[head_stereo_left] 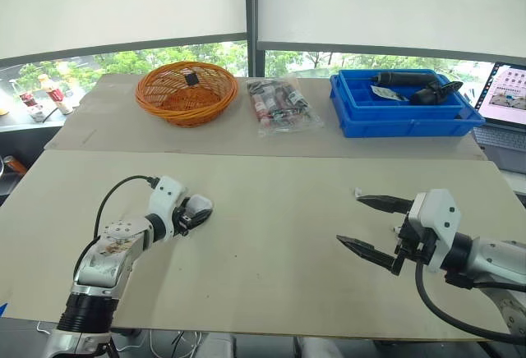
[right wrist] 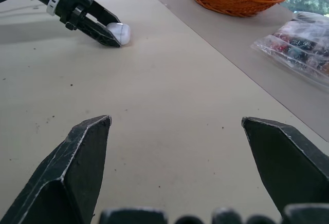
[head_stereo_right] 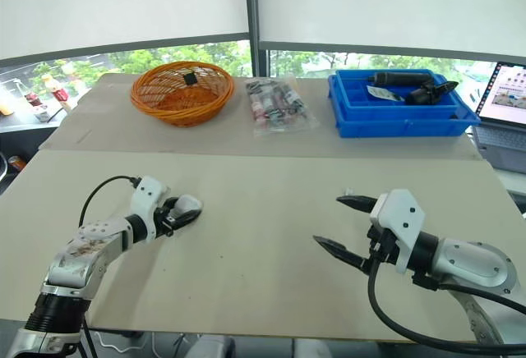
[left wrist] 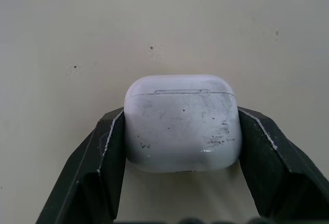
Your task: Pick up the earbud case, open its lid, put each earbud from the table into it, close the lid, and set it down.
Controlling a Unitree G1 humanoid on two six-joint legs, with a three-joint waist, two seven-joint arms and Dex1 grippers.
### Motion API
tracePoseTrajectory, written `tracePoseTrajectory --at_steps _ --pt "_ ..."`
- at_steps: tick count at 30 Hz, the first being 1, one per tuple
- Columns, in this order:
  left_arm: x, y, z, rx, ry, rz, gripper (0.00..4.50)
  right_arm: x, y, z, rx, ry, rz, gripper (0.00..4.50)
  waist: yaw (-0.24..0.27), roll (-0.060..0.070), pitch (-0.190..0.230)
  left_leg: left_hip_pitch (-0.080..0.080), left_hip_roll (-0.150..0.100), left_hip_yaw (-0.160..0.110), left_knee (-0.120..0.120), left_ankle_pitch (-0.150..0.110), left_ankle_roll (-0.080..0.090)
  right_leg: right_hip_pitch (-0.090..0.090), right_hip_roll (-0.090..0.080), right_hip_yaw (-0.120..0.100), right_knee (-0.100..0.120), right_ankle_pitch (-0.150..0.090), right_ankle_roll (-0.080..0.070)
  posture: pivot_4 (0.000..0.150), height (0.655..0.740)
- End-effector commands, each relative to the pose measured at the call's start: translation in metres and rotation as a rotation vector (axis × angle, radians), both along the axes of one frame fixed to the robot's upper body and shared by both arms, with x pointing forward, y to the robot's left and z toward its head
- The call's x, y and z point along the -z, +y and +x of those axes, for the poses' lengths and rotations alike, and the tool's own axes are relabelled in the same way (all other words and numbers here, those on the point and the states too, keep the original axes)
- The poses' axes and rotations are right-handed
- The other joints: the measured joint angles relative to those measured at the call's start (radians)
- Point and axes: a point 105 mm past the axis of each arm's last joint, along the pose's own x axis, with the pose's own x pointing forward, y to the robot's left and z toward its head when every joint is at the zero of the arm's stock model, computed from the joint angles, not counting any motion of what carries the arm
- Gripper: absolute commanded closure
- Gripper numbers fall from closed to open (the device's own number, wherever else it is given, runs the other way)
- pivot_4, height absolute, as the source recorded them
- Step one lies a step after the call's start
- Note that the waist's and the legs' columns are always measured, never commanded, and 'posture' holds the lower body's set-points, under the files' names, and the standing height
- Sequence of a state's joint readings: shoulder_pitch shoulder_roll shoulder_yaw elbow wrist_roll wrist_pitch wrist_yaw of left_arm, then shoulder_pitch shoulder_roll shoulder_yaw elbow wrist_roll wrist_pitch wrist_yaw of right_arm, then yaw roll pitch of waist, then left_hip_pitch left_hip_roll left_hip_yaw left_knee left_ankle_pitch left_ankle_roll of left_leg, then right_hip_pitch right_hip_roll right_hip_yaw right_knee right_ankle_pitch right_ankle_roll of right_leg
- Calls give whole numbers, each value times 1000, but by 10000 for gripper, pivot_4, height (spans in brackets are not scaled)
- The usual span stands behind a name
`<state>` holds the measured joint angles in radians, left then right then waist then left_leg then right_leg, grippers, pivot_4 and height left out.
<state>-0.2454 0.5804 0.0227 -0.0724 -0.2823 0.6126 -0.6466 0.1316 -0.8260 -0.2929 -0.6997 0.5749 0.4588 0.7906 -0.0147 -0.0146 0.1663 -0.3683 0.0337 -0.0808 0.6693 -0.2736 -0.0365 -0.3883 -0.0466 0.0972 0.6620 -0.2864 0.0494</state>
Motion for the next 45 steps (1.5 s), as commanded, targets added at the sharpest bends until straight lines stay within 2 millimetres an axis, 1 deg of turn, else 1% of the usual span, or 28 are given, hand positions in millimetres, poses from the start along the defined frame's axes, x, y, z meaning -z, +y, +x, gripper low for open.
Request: tracePoseTrajectory --at_steps 1,2,4,6,9,12,15,19,24,32,36,40,41,43,44,45 --pt "-1 -30 -24 216 30 -117 19168 -6 4 -6 -14 4 15 0 0 0 0 0 0 0 0 0 0 0 0 0 0 0 0 1500 7114" --pt "-8 -38 -30 278 10 -143 19168 -5 5 -8 -14 21 25 0 0 0 0 0 0 0 0 0 0 0 0 0 0 0 0 1500 7114" --pt "-23 -63 -40 426 -77 -153 19168 -1 14 -12 -16 103 89 0 4 -1 1 -1 0 0 0 0 0 -1 0 0 -1 0 0 1500 7114" --pt "-30 -81 -46 532 -156 -129 19168 2 22 -16 -25 184 145 0 5 -3 2 -2 0 0 0 0 0 -1 0 -1 -1 0 0 1500 7114" --pt "-40 -101 -52 646 -296 -110 19168 6 33 -14 12 289 198 0 -1 -3 2 -2 0 0 1 0 0 -1 0 0 0 0 0 1500 7114" --pt "-52 -116 -57 765 -481 -53 19168 10 52 -19 -30 459 289 0 -7 -4 2 -2 1 0 0 0 0 -1 1 0 0 0 -1 1500 7114" --pt "-57 -124 -61 840 -597 -18 19168 8 63 -20 -53 548 352 0 -4 -4 2 -3 1 0 0 0 0 -1 1 0 -1 0 -1 1500 7114" --pt "-66 -134 -68 908 -708 -36 19168 3 74 -11 -49 592 421 0 -4 -4 3 -4 0 0 1 0 0 -1 0 0 -3 1 0 1500 7114" --pt "-71 -140 -70 943 -768 -39 19168 1 81 -7 -63 629 419 0 -2 -4 3 -4 0 -1 1 0 0 -2 1 0 -2 1 0 1500 7114" --pt "-76 -147 -70 946 -824 -34 19168 1 83 -4 -66 677 435 0 -3 -4 3 -4 1 -1 1 0 1 -2 1 0 -2 1 0 1500 7114" --pt "-77 -148 -70 942 -837 -34 19168 4 83 -1 -50 690 432 11838 -2 -4 3 -4 1 -1 1 0 1 -2 1 0 -2 1 0 1500 7114" --pt "-79 -148 -68 933 -849 -29 19168 7 83 0 -46 707 442 25706 -2 -4 3 -4 1 -1 1 0 1 -2 1 -1 -2 1 0 1500 7114" --pt "-79 -148 -68 931 -852 -29 19168 7 83 0 -47 709 442 30075 -2 -4 3 -4 1 -1 1 0 1 -2 1 -1 -2 1 0 1500 7114" --pt "-80 -148 -68 928 -856 -31 19168 7 83 0 -49 714 446 36445 -2 -4 3 -4 1 -1 1 0 1 -2 1 0 -2 1 0 1500 7114" --pt "-80 -148 -68 925 -859 -31 19168 8 83 0 -50 716 447 37593 -2 -4 3 -4 1 -1 1 0 1 -2 1 0 -2 1 0 1500 7114" --pt "-80 -148 -68 920 -862 -35 19168 8 83 -1 -51 719 449 37543 -2 -4 3 -4 1 -1 1 0 1 -2 1 0 -2 1 0 1500 7114"
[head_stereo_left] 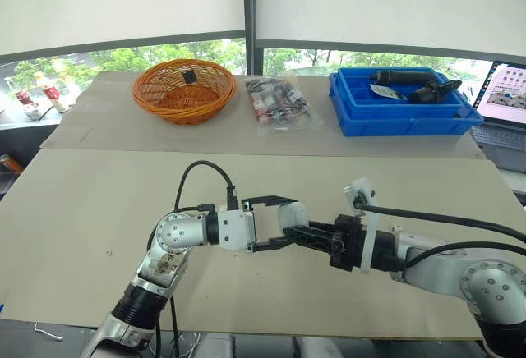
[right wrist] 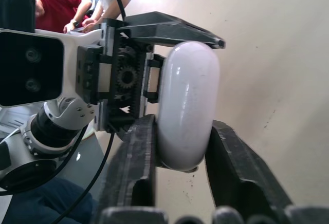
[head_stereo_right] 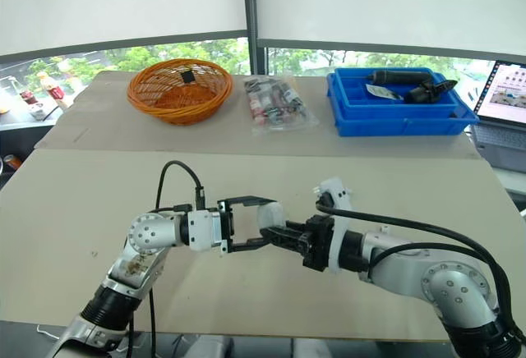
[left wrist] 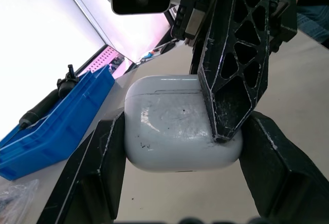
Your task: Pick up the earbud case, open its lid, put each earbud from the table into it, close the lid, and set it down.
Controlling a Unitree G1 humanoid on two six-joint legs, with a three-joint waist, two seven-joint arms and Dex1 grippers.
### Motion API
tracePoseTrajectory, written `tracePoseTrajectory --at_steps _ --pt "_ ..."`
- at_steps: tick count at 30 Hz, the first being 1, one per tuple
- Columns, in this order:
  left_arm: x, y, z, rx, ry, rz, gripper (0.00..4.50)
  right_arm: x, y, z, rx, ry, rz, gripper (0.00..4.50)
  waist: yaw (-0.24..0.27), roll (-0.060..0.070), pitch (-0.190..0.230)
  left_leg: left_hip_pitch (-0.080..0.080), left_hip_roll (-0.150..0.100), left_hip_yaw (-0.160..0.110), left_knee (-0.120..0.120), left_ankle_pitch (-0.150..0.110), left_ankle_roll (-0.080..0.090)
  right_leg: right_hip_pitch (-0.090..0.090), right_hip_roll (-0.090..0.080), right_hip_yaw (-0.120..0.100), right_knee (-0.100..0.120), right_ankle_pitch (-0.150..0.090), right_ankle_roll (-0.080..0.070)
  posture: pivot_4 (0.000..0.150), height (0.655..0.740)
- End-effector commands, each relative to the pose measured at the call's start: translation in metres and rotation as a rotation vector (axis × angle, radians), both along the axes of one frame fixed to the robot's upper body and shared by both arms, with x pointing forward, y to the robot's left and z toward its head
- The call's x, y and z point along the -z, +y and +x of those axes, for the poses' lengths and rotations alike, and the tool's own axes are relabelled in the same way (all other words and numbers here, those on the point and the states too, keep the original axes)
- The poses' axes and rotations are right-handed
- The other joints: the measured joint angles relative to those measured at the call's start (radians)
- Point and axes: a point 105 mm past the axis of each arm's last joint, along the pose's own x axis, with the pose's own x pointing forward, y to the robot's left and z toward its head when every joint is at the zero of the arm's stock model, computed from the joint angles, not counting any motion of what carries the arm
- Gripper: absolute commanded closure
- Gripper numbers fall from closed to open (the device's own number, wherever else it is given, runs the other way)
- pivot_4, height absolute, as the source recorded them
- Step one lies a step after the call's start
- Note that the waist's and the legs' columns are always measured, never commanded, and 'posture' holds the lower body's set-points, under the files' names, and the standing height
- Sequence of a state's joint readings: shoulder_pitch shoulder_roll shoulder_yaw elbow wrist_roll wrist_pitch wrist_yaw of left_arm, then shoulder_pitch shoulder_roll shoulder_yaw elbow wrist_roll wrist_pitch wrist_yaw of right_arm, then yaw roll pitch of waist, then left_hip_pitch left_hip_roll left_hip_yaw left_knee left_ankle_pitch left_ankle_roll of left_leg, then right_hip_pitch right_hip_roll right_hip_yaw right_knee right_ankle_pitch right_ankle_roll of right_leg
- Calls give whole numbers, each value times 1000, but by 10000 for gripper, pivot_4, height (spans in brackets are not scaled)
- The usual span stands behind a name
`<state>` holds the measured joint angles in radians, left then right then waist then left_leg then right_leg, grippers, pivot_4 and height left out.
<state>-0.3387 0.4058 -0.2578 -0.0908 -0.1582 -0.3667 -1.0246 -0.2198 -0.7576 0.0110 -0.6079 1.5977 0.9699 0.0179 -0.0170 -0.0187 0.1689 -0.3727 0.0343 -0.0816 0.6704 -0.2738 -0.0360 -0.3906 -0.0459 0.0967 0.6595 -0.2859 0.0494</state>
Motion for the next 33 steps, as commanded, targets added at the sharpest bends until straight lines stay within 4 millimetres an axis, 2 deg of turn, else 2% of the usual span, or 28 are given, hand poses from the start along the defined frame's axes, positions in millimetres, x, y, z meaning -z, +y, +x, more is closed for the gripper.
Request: tracePoseTrajectory --at_steps 1,8,10,12,13,16,19,22,25,27,33 --pt "-10 -1 -2 3 -35 -49 19168 -6 3 -2 -19 -13 26 37543 0 0 0 0 0 0 0 0 0 0 0 0 0 0 0 1500 7114" --pt "-8 -1 -1 -6 -31 -64 19168 -6 4 -1 -30 -15 23 37543 0 0 0 0 0 0 0 0 0 0 0 0 0 0 0 1500 7114" --pt "-8 1 1 -13 -31 -57 8894 -6 3 0 -34 -19 14 37543 0 0 0 0 0 0 0 0 0 0 0 0 0 0 0 1500 7114" --pt "-5 6 7 -45 -31 -37 1690 -5 2 2 -38 -30 -6 37543 0 0 0 0 0 0 0 0 0 0 0 0 0 0 0 1500 7114" --pt "-3 9 10 -62 -25 -22 0 -6 1 2 -41 -36 -15 37543 0 0 0 0 0 0 0 0 0 0 0 0 0 0 0 1500 7114" --pt "11 21 18 -90 78 57 0 -6 -3 5 -49 -67 -63 37543 -3 0 0 0 0 0 0 0 0 0 0 0 0 0 0 1500 7114" --pt "32 40 27 -141 331 176 0 -2 -12 8 -89 -170 -262 37543 -4 1 1 0 0 0 0 0 0 -1 0 0 1 0 0 1500 7114" --pt "39 46 23 -140 498 298 0 7 -21 10 -161 -295 -493 37543 -7 2 2 -1 0 0 0 0 0 -3 1 0 1 0 0 1500 7114" --pt "29 38 13 -73 564 369 0 16 -30 14 -256 -435 -713 37543 -4 3 2 -10 0 -1 1 0 0 -13 0 -1 3 0 0 1500 7114" --pt "26 31 10 -46 562 406 0 19 -34 17 -305 -496 -792 37543 -3 3 2 -15 0 -1 5 0 0 -16 0 -2 4 0 0 1500 7114" --pt "23 7 15 -15 468 438 0 19 -31 22 -364 -571 -833 37543 -3 3 3 -16 0 -1 8 0 0 -16 1 -1 5 0 0 1500 7114"
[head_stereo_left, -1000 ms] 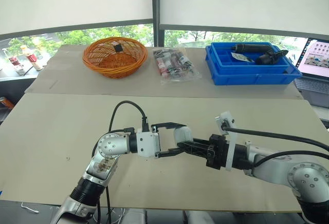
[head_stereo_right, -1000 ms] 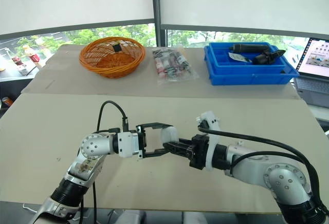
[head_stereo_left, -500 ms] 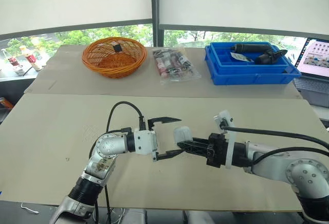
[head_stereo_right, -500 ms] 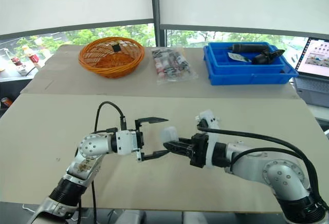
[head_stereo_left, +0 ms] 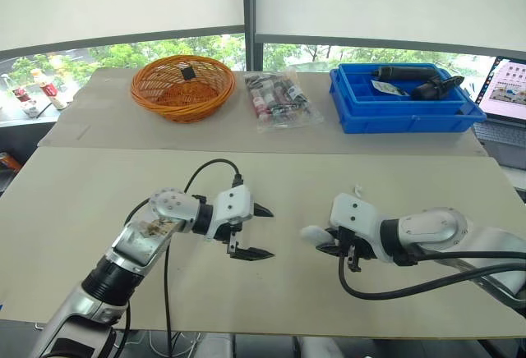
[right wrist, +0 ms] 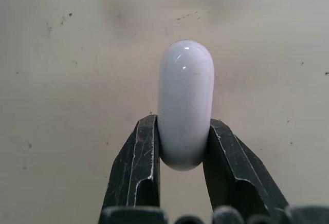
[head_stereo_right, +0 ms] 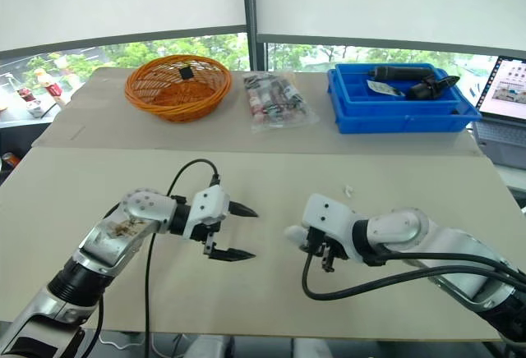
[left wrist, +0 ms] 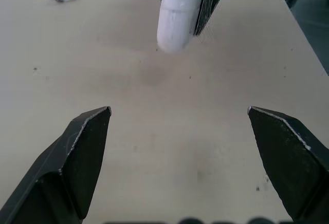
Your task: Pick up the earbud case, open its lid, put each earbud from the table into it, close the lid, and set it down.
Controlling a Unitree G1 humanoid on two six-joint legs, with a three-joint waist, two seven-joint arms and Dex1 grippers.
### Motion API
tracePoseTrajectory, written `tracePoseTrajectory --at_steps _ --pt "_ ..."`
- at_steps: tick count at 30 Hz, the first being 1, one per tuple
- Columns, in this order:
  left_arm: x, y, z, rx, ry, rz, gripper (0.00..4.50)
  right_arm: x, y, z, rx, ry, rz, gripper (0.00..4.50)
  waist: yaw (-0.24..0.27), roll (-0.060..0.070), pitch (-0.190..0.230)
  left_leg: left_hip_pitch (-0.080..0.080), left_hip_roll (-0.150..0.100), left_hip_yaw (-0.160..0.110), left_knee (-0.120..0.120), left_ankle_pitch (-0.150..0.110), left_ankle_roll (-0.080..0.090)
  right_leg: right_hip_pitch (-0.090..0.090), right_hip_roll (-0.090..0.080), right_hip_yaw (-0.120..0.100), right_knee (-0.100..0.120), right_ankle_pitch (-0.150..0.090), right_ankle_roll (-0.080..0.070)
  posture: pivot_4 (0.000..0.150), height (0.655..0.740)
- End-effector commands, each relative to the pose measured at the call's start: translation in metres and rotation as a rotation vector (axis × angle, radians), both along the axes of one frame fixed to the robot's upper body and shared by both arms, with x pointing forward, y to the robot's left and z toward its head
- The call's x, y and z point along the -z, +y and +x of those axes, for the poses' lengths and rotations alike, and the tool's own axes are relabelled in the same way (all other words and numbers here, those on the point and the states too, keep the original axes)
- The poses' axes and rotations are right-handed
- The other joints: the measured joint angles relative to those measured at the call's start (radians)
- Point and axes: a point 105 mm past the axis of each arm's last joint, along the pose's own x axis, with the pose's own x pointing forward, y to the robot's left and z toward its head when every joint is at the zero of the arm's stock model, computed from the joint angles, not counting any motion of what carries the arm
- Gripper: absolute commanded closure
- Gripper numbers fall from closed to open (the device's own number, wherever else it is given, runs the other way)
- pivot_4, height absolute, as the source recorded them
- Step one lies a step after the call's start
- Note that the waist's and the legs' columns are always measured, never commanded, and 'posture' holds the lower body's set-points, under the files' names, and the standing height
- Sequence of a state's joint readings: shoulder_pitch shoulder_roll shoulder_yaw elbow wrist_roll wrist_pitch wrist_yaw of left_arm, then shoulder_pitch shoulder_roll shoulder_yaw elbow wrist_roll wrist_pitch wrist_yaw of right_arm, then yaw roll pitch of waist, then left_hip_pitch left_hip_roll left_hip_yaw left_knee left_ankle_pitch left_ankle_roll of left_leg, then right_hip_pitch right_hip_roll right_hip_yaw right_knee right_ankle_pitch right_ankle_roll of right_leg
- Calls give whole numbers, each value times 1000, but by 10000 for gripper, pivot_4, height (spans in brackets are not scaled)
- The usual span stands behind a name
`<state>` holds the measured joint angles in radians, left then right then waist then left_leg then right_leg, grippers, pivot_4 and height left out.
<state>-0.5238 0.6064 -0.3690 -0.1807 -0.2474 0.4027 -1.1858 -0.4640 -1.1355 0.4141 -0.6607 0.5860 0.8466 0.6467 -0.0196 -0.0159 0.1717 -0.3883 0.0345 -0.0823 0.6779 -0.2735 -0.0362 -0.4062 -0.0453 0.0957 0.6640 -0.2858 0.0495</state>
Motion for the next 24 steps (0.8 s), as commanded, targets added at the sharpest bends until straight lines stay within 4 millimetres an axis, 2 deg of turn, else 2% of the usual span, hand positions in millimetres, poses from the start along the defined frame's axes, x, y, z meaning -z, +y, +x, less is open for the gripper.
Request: tracePoseTrajectory --at_steps 1,16,17,18,19,24 --pt "-4 -11 1 37 -57 1 0 -11 6 3 -61 -69 -3 37543 -1 0 0 0 0 0 0 0 0 0 0 0 0 0 0 1500 7114" --pt "0 -40 -3 120 -34 -58 0 -10 15 1 -111 -83 -2 37543 4 0 0 0 0 0 1 0 0 0 0 0 1 0 0 1500 7114" --pt "0 -42 -3 126 -41 -57 3892 -10 15 1 -113 -81 -1 37543 4 0 0 0 0 0 1 0 0 0 0 0 1 0 0 1500 7114" --pt "0 -42 -3 129 -44 -57 5233 -9 15 0 -115 -81 0 37543 4 0 0 0 0 0 1 0 0 0 0 0 1 0 0 1500 7114" --pt "0 -43 -2 126 -41 -64 8521 -9 15 0 -116 -81 1 37543 4 0 0 0 0 0 1 0 0 0 0 0 1 0 0 1500 7114" --pt "3 -44 1 129 -55 -49 34307 -10 18 -1 -127 -85 12 37543 4 0 0 0 0 0 1 0 0 0 0 0 1 0 0 1500 7114"
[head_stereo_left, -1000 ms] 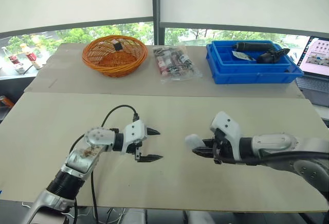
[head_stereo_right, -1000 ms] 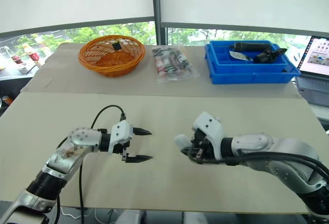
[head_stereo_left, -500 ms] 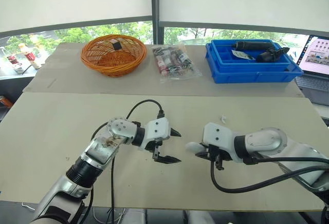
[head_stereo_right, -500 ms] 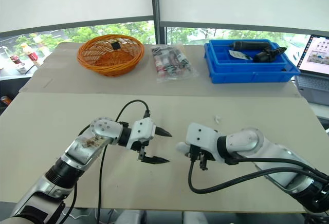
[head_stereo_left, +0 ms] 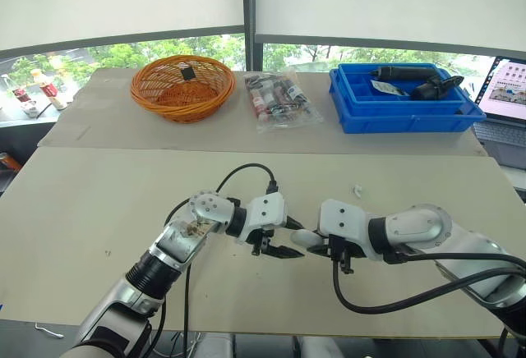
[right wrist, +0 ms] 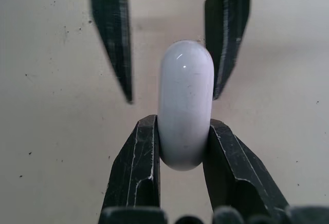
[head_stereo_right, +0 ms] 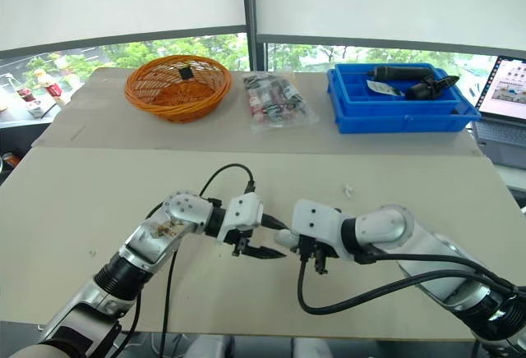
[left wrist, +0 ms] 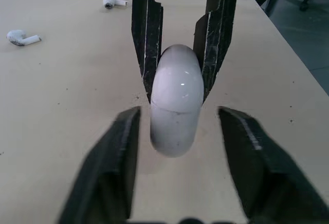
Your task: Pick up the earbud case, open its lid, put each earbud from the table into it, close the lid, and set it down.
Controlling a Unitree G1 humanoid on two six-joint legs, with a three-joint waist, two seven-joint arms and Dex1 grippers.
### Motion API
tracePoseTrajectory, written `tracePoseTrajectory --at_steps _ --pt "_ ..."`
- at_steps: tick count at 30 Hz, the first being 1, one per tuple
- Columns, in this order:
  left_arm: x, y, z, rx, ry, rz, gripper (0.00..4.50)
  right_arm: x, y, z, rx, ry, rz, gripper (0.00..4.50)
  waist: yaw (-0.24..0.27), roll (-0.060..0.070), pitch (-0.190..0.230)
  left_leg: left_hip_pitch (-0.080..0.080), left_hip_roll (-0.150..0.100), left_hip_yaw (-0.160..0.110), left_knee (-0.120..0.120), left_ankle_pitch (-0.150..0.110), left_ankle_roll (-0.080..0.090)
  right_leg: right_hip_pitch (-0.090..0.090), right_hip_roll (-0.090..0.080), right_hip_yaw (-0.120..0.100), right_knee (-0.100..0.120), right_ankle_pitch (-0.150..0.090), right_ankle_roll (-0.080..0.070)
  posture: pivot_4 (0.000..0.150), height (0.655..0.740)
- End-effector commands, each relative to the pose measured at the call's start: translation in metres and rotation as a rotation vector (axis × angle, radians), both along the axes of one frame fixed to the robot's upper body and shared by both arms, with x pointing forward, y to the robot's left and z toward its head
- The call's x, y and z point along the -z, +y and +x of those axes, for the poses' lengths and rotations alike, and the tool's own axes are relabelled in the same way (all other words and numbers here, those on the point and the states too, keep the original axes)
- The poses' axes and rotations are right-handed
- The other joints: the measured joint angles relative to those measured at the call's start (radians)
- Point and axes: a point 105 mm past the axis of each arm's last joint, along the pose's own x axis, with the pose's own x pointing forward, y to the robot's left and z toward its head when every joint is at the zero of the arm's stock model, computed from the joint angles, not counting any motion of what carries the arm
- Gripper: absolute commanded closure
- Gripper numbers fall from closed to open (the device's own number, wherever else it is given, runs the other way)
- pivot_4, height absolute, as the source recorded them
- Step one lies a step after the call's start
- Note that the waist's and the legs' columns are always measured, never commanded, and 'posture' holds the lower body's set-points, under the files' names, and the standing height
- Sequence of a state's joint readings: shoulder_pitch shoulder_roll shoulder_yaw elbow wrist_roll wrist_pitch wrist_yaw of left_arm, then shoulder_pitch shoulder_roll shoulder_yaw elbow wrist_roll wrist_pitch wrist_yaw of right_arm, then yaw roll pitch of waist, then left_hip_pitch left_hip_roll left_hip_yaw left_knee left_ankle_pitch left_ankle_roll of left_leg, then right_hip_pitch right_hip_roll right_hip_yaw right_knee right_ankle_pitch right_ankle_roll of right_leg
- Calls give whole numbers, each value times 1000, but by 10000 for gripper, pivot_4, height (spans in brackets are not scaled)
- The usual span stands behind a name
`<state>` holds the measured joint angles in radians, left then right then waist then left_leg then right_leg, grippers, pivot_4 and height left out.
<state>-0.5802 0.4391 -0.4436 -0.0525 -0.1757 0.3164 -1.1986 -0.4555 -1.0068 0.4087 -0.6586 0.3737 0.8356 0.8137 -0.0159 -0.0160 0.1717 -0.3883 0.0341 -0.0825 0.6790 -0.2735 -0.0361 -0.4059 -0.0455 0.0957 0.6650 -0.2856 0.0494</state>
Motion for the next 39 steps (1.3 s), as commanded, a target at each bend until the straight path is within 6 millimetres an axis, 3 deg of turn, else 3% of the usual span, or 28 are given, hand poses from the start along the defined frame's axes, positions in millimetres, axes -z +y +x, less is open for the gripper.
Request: tracePoseTrajectory --at_steps 1,10,12,14,19,23,27,39 --pt "-6 -4 0 26 -54 -7 38357 -13 4 -1 -25 -58 21 37543 0 0 0 0 0 0 0 0 0 0 0 0 0 0 0 1500 7114" --pt "-5 -5 -1 16 -51 -22 39634 -14 6 -1 -24 -69 42 37543 0 0 0 0 0 0 0 0 0 0 0 0 0 0 0 1500 7114" --pt "-4 -2 -1 8 -40 -23 39634 -16 2 0 -14 -76 34 27228 0 0 0 0 0 0 0 0 0 0 0 0 0 0 0 1500 7114" --pt "-2 1 -2 -12 -6 -48 39634 -20 -6 -1 -6 -83 16 20518 1 0 0 0 0 0 0 0 0 0 0 0 0 0 0 1500 7114" --pt "-13 10 -1 -95 183 -305 39634 -36 -22 2 6 -181 -15 3508 1 0 0 0 0 0 1 0 0 0 0 0 0 0 0 1500 7114" --pt "-2 20 -1 -112 218 -315 39634 -48 -18 -7 -36 -216 44 3071 -1 0 0 2 0 0 0 0 0 1 0 0 1 0 0 1500 7114" --pt "-7 16 -6 -77 229 -326 39634 -61 -3 -5 -13 -250 169 3071 -1 0 0 2 0 0 1 0 0 2 0 0 1 0 0 1500 7114" --pt "-12 12 -15 -29 221 -315 39634 -55 -4 9 45 -283 178 3071 1 0 0 2 0 0 1 0 0 2 0 0 1 0 0 1500 7114"
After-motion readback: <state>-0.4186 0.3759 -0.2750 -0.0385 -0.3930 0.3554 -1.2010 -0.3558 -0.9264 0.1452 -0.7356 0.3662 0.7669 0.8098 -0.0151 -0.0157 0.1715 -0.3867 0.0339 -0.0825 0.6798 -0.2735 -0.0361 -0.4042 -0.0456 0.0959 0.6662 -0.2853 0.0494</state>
